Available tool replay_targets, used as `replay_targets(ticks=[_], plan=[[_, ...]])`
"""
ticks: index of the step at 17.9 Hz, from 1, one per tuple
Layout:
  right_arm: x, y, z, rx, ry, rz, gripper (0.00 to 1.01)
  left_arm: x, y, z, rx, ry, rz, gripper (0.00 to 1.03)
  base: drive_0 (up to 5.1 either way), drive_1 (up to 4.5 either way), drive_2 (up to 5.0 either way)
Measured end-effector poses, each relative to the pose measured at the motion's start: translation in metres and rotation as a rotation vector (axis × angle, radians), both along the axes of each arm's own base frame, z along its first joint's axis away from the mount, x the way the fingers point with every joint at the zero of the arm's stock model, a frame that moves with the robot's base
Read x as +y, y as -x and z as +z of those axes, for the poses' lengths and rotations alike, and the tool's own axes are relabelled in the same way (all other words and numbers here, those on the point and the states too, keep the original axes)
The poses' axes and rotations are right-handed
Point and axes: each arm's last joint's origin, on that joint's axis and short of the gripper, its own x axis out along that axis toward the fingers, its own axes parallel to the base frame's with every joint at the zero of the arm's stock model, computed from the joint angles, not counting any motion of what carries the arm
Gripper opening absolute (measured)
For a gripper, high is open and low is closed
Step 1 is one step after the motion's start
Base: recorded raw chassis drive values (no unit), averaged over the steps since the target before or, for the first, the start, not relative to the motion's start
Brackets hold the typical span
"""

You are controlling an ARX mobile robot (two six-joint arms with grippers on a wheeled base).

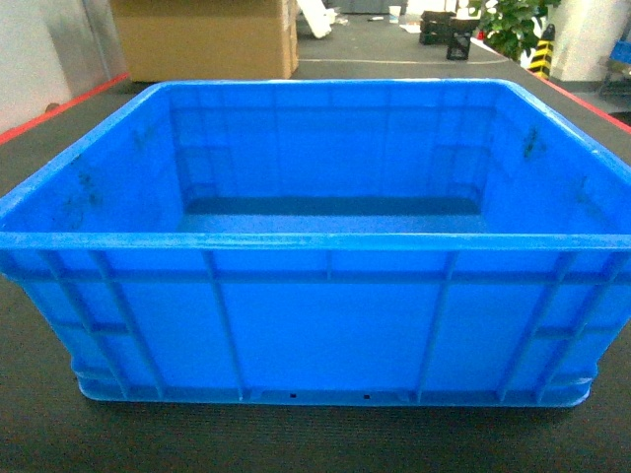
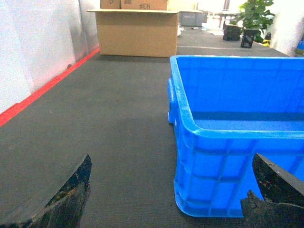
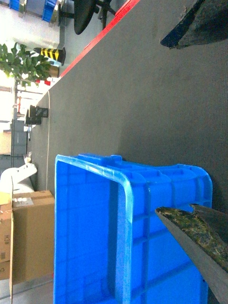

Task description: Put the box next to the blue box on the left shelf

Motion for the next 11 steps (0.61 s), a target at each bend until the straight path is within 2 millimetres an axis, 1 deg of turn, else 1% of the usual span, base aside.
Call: replay_targets(ticks=[8, 9, 10, 11], plan=[[0.0, 0.0, 0.0, 0.0, 0.0, 0.0, 0.98, 0.0, 0.0, -0.001, 0.007, 0.001, 0.01, 0.98, 0.0, 0.0, 0.0], [0.001, 0.0, -0.003, 0.095, 0.005, -0.008, 0.98, -0.002, -0.003, -0.001, 0.027, 0.002, 0.082, 0.98, 0.0, 0.0, 0.0], [0.004, -0.005, -0.002, 0.172, 0.012, 0.003, 0.98, -0.006, -0.01, 0.003, 0.033, 0.001, 0.125, 0.98, 0.0, 0.0, 0.0], [0.007, -0.012, 0.009, 0.145, 0.005, 0.028, 0.98, -0.005, -0.02, 0.013, 0.011, 0.005, 0.151, 0.98, 0.0, 0.0, 0.0]])
